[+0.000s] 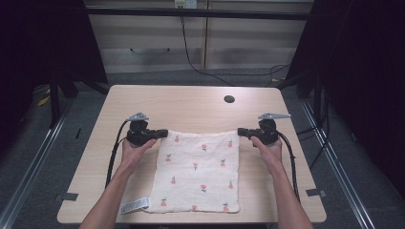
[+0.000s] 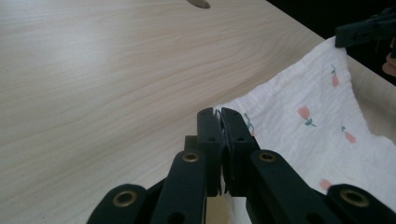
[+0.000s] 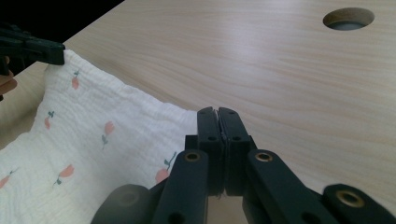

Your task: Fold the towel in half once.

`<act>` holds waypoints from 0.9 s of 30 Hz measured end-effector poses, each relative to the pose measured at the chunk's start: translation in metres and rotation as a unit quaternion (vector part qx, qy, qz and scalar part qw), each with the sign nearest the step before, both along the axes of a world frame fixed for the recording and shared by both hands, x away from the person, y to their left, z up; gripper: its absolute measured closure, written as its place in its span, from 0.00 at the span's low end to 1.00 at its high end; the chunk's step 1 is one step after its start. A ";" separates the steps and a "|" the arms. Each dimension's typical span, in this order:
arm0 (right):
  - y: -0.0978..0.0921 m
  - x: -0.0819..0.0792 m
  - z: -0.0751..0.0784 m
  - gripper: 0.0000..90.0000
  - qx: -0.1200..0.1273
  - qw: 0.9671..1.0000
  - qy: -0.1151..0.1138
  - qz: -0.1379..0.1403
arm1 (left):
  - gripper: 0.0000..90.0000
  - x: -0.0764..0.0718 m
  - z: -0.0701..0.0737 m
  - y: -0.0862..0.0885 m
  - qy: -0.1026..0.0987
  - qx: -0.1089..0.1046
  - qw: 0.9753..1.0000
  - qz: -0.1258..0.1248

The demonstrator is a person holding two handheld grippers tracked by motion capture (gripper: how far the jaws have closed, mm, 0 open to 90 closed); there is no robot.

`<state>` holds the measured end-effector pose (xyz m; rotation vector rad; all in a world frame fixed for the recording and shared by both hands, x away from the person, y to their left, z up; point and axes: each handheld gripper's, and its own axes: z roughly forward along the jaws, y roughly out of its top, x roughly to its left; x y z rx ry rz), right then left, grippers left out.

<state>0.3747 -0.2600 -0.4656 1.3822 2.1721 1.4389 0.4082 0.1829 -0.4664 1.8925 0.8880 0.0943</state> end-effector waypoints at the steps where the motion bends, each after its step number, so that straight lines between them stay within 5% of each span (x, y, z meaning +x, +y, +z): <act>1: -0.001 0.001 0.002 0.99 0.000 1.000 -0.001 0.000 | 0.97 0.000 0.003 0.000 -0.003 -0.004 1.000 -0.001; 12: 0.003 0.004 0.037 0.99 0.001 0.999 -0.038 0.008 | 0.97 -0.003 0.035 0.004 -0.044 -0.028 0.999 0.003; 14: 0.003 0.004 0.043 0.99 0.016 0.999 -0.043 0.006 | 0.97 -0.002 0.039 0.007 -0.049 -0.025 0.998 0.006; 19: 0.004 0.006 0.052 0.99 0.020 0.998 -0.056 0.011 | 0.97 -0.005 0.046 0.015 -0.054 -0.043 0.998 0.011; 27: 0.014 -0.004 0.056 0.99 0.007 0.997 -0.066 0.037 | 0.97 -0.016 0.043 0.017 -0.063 -0.032 0.997 0.003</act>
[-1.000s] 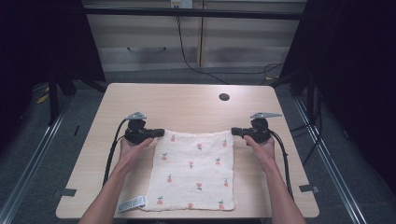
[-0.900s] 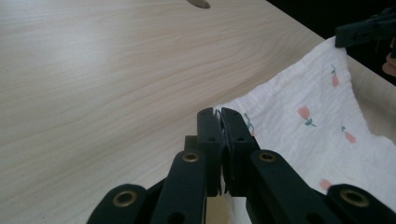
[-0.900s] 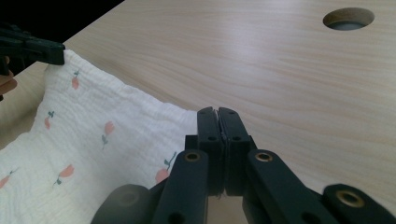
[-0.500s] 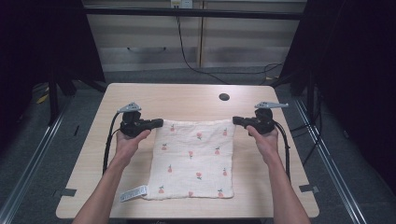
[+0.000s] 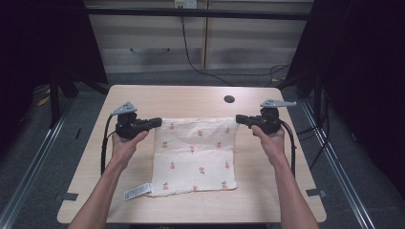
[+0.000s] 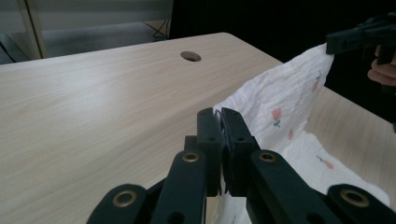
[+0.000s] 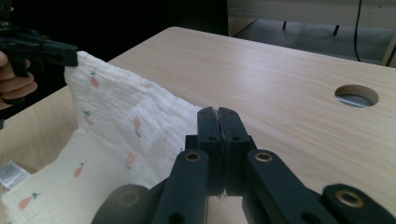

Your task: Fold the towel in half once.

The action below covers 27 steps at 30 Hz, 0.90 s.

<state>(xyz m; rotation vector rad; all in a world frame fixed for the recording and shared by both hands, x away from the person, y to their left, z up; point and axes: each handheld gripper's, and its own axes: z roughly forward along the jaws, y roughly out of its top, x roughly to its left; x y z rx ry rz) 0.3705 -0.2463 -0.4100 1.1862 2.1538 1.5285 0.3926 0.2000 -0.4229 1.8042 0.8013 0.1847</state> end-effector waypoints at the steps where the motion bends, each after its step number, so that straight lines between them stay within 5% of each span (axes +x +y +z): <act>1: 0.001 -0.001 0.000 0.99 -0.002 1.000 -0.002 0.002 | 0.97 -0.002 -0.001 0.001 0.002 -0.005 1.000 0.000; 20: -0.001 -0.040 -0.014 0.99 -0.007 0.999 -0.005 0.041 | 0.97 -0.035 -0.009 0.007 -0.013 -0.005 1.000 -0.011; 23: 0.002 -0.046 -0.014 0.99 -0.011 0.999 -0.006 0.047 | 0.97 -0.040 -0.004 0.009 -0.006 -0.044 0.999 -0.014; 27: 0.003 -0.049 -0.011 0.99 -0.018 0.998 -0.011 0.052 | 0.97 -0.038 0.009 0.006 -0.020 -0.017 1.000 -0.007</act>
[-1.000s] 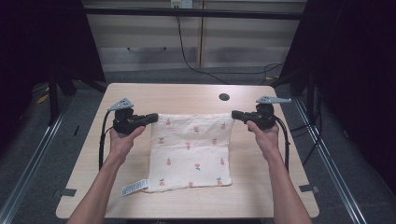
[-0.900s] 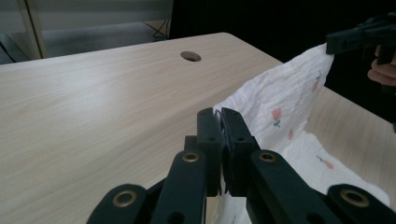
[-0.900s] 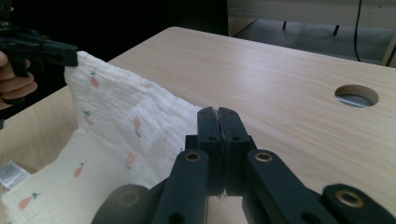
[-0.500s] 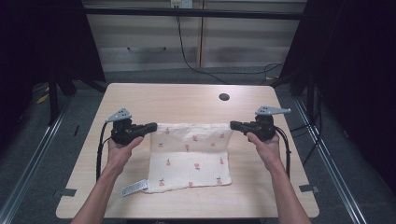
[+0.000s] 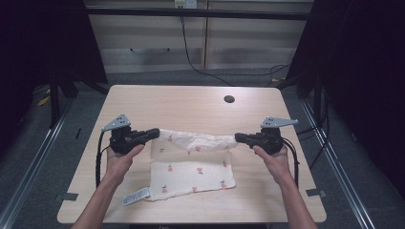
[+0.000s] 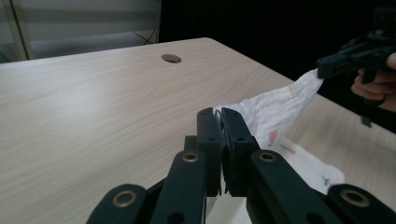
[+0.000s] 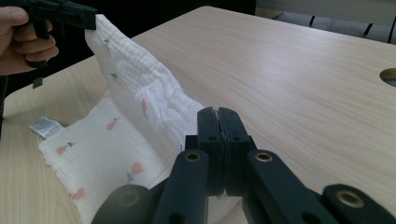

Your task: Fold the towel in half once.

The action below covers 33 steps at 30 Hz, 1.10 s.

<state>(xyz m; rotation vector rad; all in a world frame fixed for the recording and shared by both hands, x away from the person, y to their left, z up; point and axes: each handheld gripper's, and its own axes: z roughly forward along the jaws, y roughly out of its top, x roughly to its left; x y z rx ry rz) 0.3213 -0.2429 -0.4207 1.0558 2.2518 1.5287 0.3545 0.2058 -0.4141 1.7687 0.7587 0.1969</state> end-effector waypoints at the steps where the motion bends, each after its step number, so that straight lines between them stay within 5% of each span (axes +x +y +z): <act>1: -0.001 0.000 0.003 0.99 0.000 1.000 -0.003 -0.002 | 0.97 0.002 0.004 0.000 -0.001 -0.009 1.000 0.000; 9: -0.015 0.008 0.034 0.99 0.015 0.999 -0.034 -0.027 | 0.97 0.018 0.034 -0.017 -0.022 -0.019 1.000 -0.007; 14: -0.025 0.005 0.046 0.99 0.028 0.997 -0.053 -0.038 | 0.97 0.022 0.032 -0.028 -0.022 -0.019 0.999 -0.014; 23: -0.020 -0.017 0.010 0.99 0.002 1.000 -0.022 -0.022 | 0.97 0.006 -0.008 -0.011 -0.001 0.003 1.000 -0.011; 26: -0.017 -0.023 0.000 0.99 0.001 1.000 -0.015 -0.018 | 0.97 0.000 -0.014 -0.008 -0.006 0.019 1.000 -0.007; 33: -0.009 -0.038 -0.022 0.99 -0.006 1.000 0.005 -0.004 | 0.96 -0.018 -0.026 -0.001 -0.007 0.016 1.000 -0.013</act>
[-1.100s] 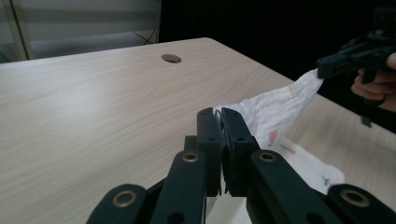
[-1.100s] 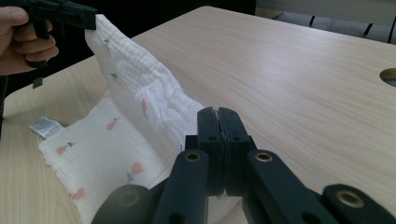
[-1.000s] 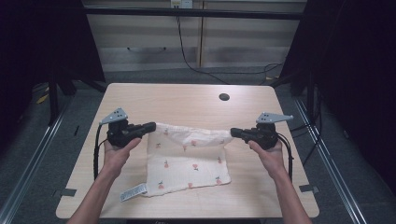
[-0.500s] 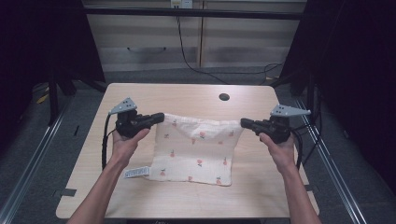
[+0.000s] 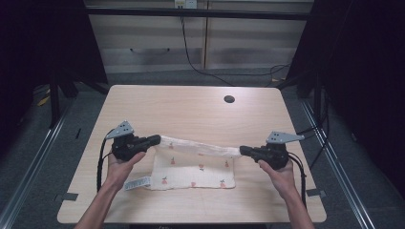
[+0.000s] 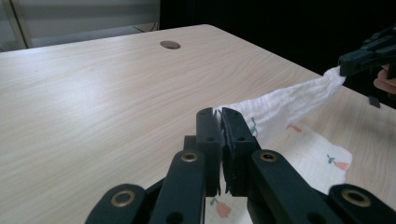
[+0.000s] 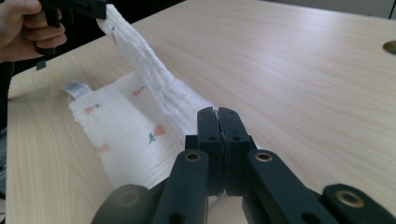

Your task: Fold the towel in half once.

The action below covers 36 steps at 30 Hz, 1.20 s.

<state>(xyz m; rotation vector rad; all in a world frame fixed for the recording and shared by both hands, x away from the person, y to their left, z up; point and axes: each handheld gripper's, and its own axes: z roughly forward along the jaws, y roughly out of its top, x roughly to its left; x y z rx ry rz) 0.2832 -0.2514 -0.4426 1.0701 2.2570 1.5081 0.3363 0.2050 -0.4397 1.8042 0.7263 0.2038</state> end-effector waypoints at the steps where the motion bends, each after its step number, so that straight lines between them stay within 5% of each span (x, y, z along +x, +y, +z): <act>1: 0.001 -0.002 -0.003 0.99 -0.002 1.000 0.002 0.001 | 0.96 -0.003 -0.002 -0.001 -0.001 0.001 1.000 -0.004; 7: 0.009 -0.016 -0.019 0.99 -0.017 0.999 0.021 0.016 | 0.96 -0.014 -0.013 -0.003 0.004 0.016 1.000 -0.013; 17: 0.011 -0.039 -0.029 0.99 -0.046 0.998 0.037 0.026 | 0.96 -0.026 -0.018 0.001 0.002 0.007 1.000 -0.011; 24: 0.012 -0.044 -0.046 0.99 -0.070 0.995 0.070 0.032 | 0.93 -0.037 -0.020 0.003 0.002 0.017 0.999 -0.037; 31: 0.014 -0.049 -0.054 0.95 -0.079 0.992 0.086 0.039 | 0.94 -0.052 -0.028 0.014 0.021 0.036 0.998 -0.053; 36: 0.017 -0.055 -0.053 0.90 -0.080 0.992 0.087 0.043 | 0.93 -0.054 -0.036 0.021 0.036 0.040 0.998 -0.042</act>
